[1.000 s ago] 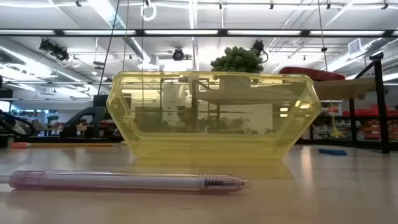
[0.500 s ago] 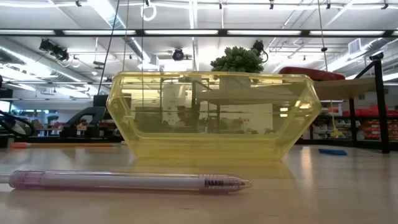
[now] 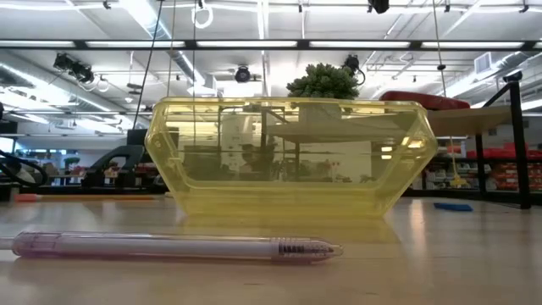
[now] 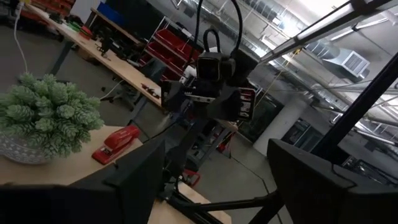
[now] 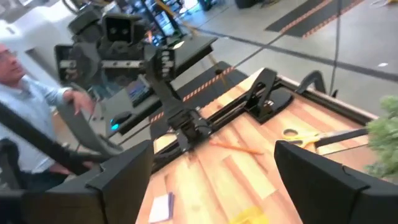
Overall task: Pack school essentials
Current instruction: Put the right pencil into the supply box
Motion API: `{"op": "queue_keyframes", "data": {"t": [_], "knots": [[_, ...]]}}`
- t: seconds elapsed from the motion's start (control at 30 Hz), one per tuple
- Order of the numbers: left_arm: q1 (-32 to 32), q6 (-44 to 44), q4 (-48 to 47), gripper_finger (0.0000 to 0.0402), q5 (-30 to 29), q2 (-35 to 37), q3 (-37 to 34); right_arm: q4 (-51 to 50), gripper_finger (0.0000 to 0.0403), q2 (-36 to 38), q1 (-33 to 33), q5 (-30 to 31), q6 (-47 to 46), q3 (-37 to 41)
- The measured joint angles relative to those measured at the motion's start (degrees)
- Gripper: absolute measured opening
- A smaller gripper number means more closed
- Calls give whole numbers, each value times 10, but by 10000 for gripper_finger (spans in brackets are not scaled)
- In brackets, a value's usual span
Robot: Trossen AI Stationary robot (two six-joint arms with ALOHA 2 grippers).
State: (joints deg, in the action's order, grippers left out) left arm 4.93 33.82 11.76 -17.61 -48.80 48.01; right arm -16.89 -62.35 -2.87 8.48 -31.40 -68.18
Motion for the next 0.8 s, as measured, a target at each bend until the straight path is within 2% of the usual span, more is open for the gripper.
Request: {"op": "queue_keyframes", "data": {"t": [0.2,0.37,0.8], "knots": [[0,-27,4,291,0,0,0,11,346,0,0,35,-16,0],[0,-1,3,291,0,0,0,5,346,0,0,37,-51,0],[1,-4,4,291,1,0,0,-9,346,0,0,38,-95,0]]}}
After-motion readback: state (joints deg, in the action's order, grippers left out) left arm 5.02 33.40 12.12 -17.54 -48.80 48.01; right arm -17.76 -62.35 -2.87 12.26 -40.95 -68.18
